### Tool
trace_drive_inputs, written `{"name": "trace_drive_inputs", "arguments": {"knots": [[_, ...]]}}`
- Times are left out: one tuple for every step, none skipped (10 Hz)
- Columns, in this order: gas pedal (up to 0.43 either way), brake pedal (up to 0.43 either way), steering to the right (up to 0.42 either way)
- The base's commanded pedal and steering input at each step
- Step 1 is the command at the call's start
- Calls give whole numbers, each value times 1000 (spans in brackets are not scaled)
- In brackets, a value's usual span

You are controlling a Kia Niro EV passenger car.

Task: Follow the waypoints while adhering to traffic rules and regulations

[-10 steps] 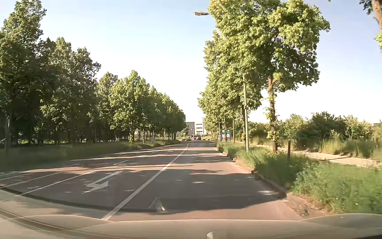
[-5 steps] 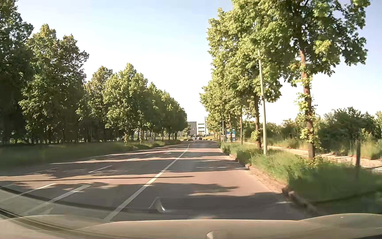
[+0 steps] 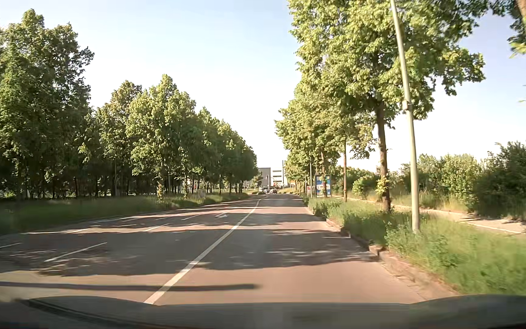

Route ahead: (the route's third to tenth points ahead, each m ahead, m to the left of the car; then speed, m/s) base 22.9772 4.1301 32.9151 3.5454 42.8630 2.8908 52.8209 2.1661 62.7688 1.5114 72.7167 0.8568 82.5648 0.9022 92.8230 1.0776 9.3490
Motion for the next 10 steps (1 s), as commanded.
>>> {"name": "trace_drive_inputs", "arguments": {"knots": [[311, 0, -3], [268, 0, 0], [228, 0, 5], [150, 0, 7], [138, 0, 7], [138, 0, 8], [138, 0, 8], [138, 0, 7], [138, 0, 6], [118, 0, 3]]}}
